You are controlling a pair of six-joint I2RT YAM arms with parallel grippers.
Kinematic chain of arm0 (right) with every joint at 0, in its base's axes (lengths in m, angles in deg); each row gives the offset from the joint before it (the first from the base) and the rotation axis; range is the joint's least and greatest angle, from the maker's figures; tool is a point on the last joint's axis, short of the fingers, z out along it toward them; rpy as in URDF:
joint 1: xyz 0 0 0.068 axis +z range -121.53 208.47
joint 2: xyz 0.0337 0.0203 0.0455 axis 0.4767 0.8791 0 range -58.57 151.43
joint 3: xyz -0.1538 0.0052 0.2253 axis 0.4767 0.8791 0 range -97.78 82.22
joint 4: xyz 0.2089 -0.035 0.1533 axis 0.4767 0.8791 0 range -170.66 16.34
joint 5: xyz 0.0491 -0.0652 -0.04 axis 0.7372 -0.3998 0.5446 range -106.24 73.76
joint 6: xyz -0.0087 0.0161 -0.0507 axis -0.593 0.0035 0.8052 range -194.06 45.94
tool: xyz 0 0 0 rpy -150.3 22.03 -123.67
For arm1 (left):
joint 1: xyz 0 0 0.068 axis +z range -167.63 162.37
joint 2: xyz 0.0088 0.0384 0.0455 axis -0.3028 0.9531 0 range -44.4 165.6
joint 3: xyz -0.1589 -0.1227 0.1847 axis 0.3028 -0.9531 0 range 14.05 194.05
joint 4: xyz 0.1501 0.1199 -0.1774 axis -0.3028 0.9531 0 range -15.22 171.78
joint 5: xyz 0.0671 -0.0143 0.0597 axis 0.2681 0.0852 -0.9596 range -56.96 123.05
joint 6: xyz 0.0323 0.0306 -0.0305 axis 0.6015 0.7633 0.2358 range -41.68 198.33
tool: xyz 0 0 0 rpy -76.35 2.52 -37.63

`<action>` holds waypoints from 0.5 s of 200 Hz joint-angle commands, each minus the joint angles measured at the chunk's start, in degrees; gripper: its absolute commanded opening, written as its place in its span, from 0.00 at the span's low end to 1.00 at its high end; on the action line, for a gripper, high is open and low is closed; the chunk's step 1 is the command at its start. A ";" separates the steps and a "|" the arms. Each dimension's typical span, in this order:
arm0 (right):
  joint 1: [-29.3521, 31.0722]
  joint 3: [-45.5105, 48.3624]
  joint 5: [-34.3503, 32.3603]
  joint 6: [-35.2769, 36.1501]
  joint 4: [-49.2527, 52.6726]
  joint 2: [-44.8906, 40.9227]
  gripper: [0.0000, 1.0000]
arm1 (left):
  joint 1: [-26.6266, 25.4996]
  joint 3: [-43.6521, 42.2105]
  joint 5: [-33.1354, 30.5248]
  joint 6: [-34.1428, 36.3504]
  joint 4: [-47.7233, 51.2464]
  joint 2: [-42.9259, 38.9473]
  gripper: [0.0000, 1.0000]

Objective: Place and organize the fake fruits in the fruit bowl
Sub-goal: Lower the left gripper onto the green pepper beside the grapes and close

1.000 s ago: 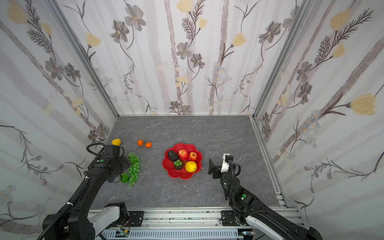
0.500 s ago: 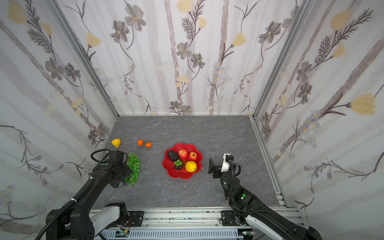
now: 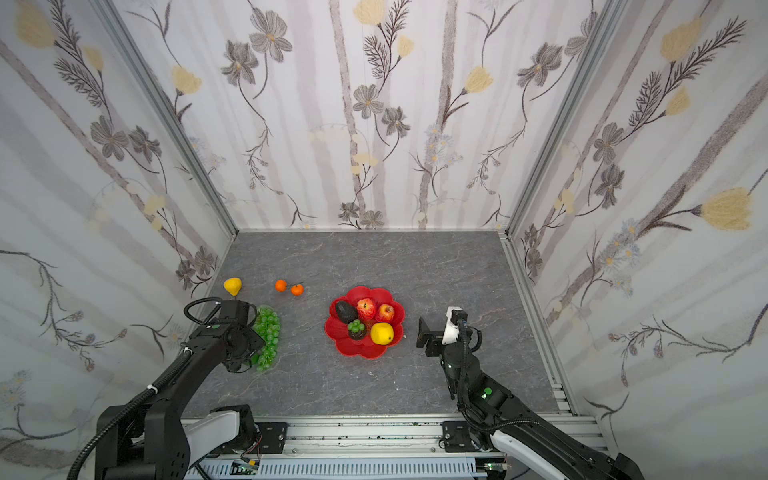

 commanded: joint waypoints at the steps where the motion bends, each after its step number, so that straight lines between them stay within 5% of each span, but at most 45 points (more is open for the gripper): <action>1: -0.10 -0.09 0.53 -0.53 -2.06 0.22 0.99 | 0.30 0.02 -0.29 0.42 -1.15 1.50 0.64; 100: -0.45 -0.22 0.50 -0.66 -2.01 0.50 0.99 | 0.84 0.10 0.69 0.71 -1.31 0.57 0.48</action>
